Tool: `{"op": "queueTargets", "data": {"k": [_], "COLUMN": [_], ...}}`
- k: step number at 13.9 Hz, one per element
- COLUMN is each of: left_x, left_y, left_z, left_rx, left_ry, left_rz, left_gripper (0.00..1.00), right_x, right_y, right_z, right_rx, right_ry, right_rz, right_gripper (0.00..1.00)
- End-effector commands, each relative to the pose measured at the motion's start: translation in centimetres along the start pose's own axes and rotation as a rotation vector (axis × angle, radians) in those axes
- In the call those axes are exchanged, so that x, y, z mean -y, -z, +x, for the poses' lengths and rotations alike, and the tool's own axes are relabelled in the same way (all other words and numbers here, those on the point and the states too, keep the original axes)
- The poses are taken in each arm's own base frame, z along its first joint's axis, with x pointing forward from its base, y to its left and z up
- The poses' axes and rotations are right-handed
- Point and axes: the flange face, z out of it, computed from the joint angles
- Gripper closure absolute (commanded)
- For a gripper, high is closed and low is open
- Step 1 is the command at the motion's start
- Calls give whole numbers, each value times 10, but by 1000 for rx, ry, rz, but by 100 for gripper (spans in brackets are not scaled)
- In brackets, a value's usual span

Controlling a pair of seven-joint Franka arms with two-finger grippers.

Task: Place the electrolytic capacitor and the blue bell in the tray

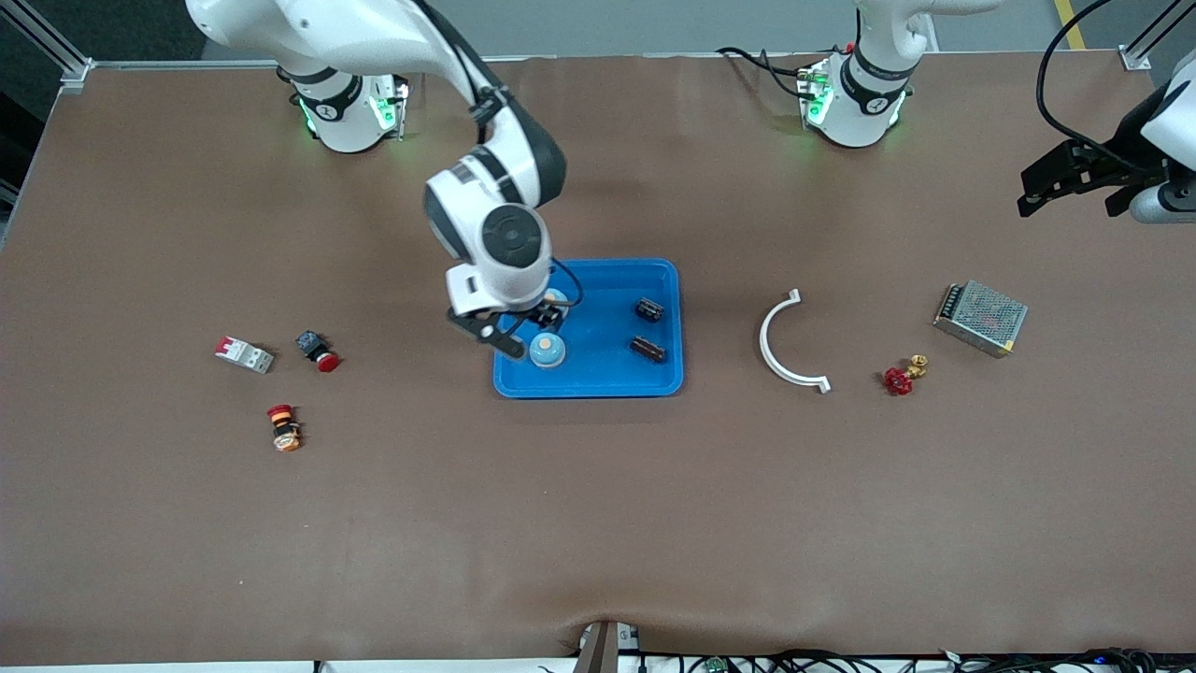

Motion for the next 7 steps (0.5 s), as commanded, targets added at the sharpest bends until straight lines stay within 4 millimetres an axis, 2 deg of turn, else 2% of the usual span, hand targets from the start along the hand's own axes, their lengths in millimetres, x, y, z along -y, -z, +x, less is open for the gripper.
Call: {"op": "queueTargets", "data": {"k": [1, 3, 5, 7], "left_x": [2, 3, 4, 6], "left_y": [3, 3, 3, 4], "left_z": [-2, -2, -1, -2], "left_rx": [-14, -14, -16, -17], "left_ry": [6, 7, 9, 10], "left_rz": [-2, -2, -2, -3], "left_gripper": [0, 0, 0, 0], "right_x": [-45, -92, -148, -194], "right_y": [24, 29, 30, 40], "right_z": [76, 138, 196, 238], "right_rx": [14, 19, 19, -4], "right_ry": [108, 192, 275, 357], "right_rz": [25, 41, 62, 83], "right_gripper": [0, 0, 0, 0]}}
